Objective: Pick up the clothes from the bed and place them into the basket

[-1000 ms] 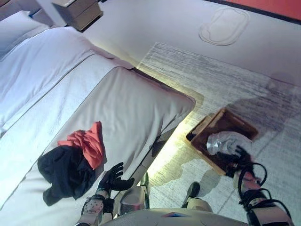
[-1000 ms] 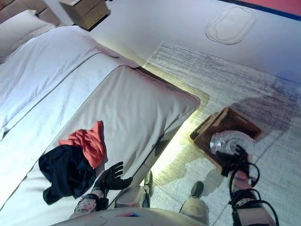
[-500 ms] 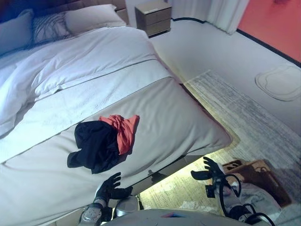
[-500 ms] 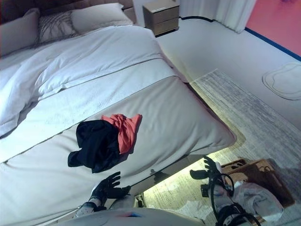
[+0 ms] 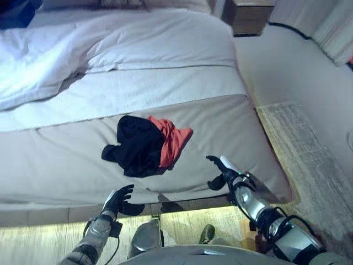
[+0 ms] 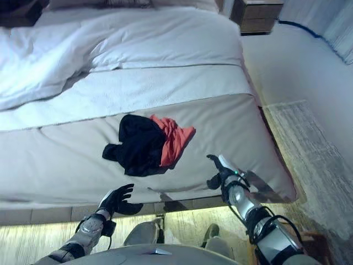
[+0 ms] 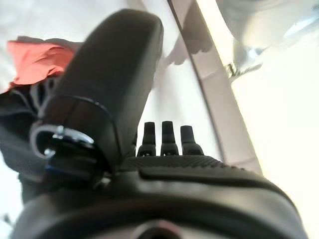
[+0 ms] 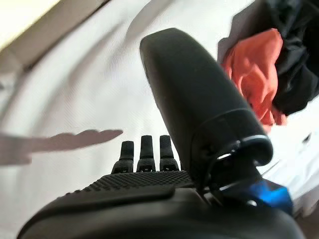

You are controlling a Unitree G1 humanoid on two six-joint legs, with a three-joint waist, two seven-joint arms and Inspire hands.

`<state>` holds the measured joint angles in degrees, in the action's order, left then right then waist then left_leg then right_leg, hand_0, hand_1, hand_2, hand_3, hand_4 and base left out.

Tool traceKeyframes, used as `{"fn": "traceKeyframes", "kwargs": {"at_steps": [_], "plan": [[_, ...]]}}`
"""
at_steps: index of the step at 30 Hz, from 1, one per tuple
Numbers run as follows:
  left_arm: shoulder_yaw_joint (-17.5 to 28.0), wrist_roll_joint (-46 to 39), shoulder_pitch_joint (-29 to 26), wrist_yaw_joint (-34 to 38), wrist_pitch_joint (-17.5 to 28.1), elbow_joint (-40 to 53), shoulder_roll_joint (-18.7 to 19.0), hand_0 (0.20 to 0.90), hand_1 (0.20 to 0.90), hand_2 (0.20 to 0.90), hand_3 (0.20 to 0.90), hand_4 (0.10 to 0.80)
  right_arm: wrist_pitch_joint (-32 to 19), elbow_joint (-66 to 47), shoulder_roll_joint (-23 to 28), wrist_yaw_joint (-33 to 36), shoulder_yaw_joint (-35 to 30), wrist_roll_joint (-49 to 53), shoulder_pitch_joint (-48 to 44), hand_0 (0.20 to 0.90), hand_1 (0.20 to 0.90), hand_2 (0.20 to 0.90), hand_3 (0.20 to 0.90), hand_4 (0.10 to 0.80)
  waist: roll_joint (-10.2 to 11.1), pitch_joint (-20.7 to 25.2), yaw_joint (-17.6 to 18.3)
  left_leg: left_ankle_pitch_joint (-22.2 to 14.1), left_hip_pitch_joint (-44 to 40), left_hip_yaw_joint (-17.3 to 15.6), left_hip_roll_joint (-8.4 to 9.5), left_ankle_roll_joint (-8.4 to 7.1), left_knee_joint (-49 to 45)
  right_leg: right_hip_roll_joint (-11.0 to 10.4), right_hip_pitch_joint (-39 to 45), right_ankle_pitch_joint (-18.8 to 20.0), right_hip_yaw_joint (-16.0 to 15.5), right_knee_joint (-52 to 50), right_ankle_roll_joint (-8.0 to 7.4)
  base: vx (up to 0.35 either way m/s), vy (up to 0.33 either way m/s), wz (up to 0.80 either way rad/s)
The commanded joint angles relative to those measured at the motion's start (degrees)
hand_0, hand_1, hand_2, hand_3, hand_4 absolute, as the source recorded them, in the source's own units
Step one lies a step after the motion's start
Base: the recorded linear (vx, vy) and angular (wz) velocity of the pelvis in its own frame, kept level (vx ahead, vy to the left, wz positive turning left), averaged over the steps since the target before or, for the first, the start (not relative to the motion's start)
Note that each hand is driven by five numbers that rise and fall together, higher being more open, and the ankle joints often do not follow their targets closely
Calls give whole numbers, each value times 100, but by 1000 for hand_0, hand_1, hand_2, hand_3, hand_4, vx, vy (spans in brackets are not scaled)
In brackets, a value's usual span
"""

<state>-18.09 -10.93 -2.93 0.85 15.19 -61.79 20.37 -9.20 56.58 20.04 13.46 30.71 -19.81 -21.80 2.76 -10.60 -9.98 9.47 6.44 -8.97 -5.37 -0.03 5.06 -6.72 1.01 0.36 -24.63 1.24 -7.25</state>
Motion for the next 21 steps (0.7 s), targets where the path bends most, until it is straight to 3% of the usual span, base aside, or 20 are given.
{"fn": "traceKeyframes", "kwargs": {"at_steps": [1,5,11,12,21], "plan": [[-114,-68,-197,167,408,-68,54,900,900,900,900,800,-457,-175,293,777,44,-335,-1004,900,900,900,900,800,183,-217,-306,-700,-304,0,167,-157,-58,-198,-142,85,-11,-542,-48,63,-160,18],[-67,-167,-235,78,521,15,214,900,900,900,900,800,-305,47,265,980,105,-270,-1693,900,900,900,900,800,193,-491,-552,-668,-95,164,159,-169,-116,-168,-236,72,-175,-577,-4,14,-101,25],[-150,-301,-415,-49,606,200,438,900,900,900,900,800,-266,374,512,1321,154,-221,-2739,900,900,900,900,800,12,-951,-897,-660,568,363,229,-164,-591,-260,-552,33,-417,-791,94,-15,-53,22],[-159,-341,-433,-61,623,223,452,900,900,900,900,800,-240,385,566,1332,191,-185,-2878,900,900,900,900,800,-18,-1004,-929,-795,629,436,219,-219,-694,-280,-574,-87,-355,-888,62,64,-58,23],[-281,-903,-466,-20,724,870,581,900,900,900,900,800,37,672,1056,1359,512,-126,-4061,900,900,900,900,800,-569,-1642,-1179,-931,2134,718,519,-180,-2203,-711,-1652,-378,-358,-2139,298,7,18,15]]}}
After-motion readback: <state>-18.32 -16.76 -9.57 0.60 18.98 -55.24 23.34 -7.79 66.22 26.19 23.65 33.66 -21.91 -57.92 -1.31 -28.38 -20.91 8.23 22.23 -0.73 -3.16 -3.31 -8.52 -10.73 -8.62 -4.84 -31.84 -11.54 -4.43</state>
